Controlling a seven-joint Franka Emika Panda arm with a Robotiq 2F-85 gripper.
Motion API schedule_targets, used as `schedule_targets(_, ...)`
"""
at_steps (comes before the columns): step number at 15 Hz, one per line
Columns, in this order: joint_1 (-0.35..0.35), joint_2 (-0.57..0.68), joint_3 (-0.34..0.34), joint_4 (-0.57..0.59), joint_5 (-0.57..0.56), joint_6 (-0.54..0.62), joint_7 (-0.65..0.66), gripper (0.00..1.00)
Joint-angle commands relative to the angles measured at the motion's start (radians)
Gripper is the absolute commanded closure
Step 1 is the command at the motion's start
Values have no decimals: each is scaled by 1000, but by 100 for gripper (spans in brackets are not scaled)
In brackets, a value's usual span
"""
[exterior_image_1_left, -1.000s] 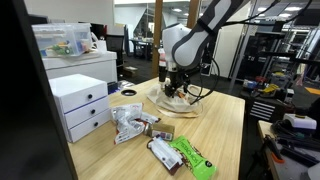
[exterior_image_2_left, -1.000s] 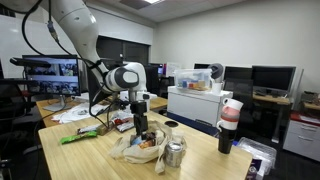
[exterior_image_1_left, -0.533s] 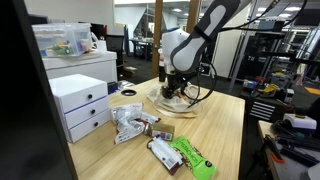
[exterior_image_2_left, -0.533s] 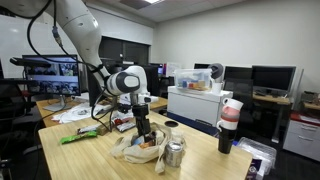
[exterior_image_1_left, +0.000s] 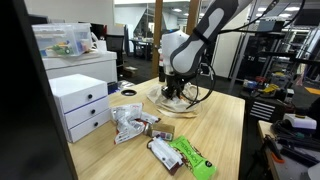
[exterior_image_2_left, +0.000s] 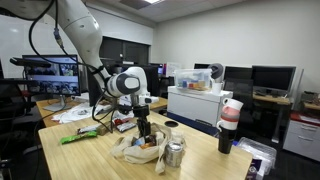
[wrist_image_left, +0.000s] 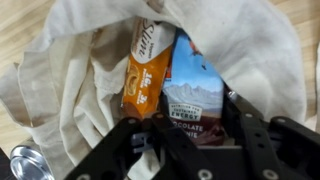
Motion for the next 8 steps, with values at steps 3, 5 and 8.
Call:
schedule_targets(3, 10, -25, -19, -25, 6, 13, 5, 91)
schedule_targets(5, 10, -51, -22, -38, 6, 9, 1, 95)
schedule_targets(8, 8, -87, -27, -54, 5, 7, 0, 96)
